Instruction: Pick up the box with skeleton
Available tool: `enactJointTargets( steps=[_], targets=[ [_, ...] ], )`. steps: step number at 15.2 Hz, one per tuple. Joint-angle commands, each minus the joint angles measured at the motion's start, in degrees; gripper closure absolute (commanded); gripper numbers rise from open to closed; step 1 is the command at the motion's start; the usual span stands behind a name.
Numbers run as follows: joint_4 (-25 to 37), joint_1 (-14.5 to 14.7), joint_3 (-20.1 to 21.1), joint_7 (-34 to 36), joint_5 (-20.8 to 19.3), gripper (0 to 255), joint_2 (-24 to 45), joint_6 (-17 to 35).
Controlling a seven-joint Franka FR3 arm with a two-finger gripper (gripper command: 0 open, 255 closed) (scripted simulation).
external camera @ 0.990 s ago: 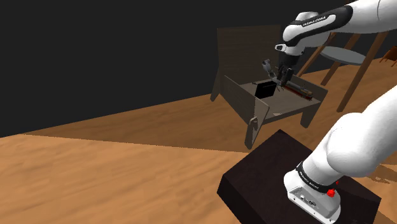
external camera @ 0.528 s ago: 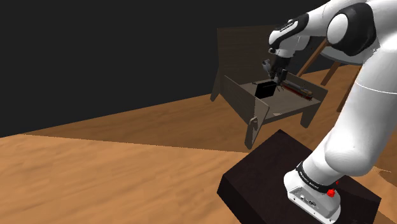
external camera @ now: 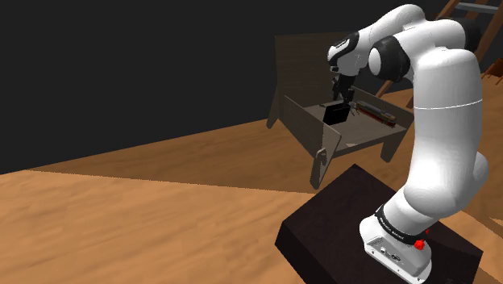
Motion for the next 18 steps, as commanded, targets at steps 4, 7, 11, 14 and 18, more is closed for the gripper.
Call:
enactJointTargets(
  steps=[4, 7, 11, 14, 18],
  targets=[
    [0.34, -1.25, 1.39, -1.43, 1.56, 0, 2.86, 2.28],
    [-0.03, -1.59, 1.93, -1.78, 2.26, 0, 3.96, 3.62],
    [0.14, -1.62, 1.97, -1.73, 2.28, 255, 4.04, 3.55],
    [0.17, -1.62, 1.97, -1.72, 2.28, 255, 4.05, 3.52],
    [-0.03, -1.59, 1.93, -1.78, 2.26, 255, 3.96, 3.62]
  ],
)
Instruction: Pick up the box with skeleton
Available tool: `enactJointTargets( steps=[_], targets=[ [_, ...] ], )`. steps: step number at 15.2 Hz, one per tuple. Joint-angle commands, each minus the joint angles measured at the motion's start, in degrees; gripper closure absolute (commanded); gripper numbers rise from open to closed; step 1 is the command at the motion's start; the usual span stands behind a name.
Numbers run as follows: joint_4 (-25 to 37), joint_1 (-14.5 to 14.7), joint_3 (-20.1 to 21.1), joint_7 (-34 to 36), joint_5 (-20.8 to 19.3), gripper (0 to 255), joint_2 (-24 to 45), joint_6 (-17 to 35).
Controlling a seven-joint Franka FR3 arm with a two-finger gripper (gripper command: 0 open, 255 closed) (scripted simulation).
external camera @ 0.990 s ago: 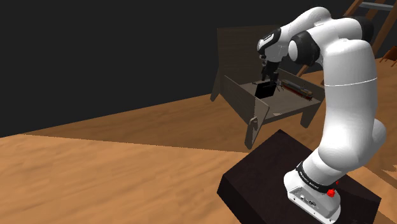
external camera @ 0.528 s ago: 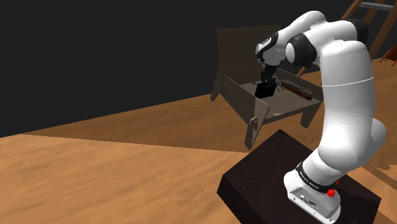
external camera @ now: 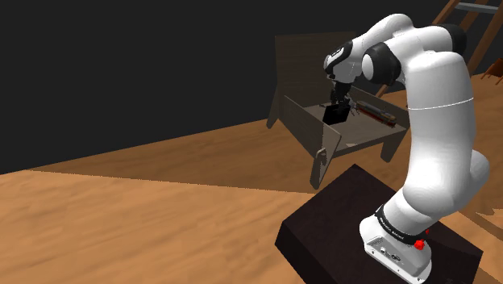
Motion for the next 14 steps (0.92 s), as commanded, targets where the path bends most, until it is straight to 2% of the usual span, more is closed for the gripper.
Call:
enactJointTargets(
  steps=[1, 14],
  targets=[
    [-0.02, 0.13, -0.25, 0.11, -0.29, 255, -0.45, -0.47],
    [2.95, 1.47, -2.65, 1.78, -3.6, 255, -5.39, -7.7]
  ],
)
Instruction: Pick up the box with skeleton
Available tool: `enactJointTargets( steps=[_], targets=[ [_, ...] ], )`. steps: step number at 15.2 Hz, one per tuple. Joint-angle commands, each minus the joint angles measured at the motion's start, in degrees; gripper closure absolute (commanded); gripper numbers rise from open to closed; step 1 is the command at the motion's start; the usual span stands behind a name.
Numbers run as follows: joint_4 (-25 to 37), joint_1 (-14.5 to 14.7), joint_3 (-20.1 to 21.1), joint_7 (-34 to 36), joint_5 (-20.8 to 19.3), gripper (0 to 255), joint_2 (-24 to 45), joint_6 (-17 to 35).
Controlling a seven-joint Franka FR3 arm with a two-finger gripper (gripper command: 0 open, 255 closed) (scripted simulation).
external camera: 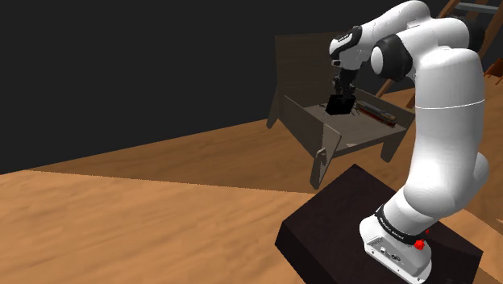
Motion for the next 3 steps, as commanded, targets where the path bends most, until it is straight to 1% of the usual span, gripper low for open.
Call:
enactJointTargets(
  steps=[1, 3],
  targets=[
    [0.4, 0.27, -0.38, 0.28, -0.55, 255, -0.86, -1.11],
    [0.45, 0.28, -0.4, 0.29, -0.59, 255, -0.91, -1.2]
  ],
)
